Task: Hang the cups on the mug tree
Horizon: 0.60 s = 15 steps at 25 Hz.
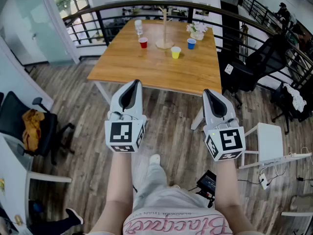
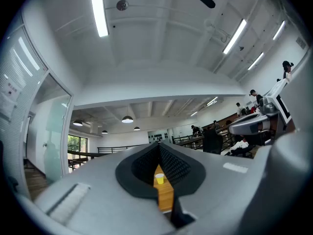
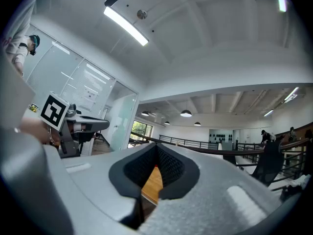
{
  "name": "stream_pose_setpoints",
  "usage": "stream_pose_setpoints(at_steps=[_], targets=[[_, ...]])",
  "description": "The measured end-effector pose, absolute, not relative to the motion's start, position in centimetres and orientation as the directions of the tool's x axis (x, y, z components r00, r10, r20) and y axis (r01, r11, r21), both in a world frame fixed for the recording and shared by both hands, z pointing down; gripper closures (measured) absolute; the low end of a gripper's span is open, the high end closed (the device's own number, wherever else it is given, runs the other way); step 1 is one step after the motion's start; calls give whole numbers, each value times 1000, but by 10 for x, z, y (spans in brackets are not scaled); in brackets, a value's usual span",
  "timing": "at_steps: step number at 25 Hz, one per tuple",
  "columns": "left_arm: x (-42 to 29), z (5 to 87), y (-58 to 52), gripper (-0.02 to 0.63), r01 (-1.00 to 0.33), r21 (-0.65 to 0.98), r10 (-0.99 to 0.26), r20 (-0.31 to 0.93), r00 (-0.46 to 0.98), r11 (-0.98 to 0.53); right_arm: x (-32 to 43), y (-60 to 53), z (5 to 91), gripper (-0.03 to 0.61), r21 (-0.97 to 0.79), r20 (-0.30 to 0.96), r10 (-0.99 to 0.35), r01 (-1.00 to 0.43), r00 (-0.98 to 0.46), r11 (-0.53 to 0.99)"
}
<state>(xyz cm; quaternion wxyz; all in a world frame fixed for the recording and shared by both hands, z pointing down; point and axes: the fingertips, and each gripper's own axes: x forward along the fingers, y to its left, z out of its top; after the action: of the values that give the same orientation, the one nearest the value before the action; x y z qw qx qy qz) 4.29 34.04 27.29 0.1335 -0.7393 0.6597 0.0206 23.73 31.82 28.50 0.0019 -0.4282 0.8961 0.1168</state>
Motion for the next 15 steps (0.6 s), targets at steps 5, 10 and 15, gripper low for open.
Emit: stream_pose_setpoints(at_steps=[5,10,15], targets=[[29,271,303,597,-977,-176,-966,-208,154,-118,221,285,284,577,204,-103,-773,-774,-626,600],[10,270,255,597,-977,-165,-964,-208,168,-135,207,241,285,577,204,-95,-789,-787,-607,581],[-16,268,202,597,-975,-157,-959,-214,187,-155,182,191,281,577,204,-99,-803,-802,-588,562]])
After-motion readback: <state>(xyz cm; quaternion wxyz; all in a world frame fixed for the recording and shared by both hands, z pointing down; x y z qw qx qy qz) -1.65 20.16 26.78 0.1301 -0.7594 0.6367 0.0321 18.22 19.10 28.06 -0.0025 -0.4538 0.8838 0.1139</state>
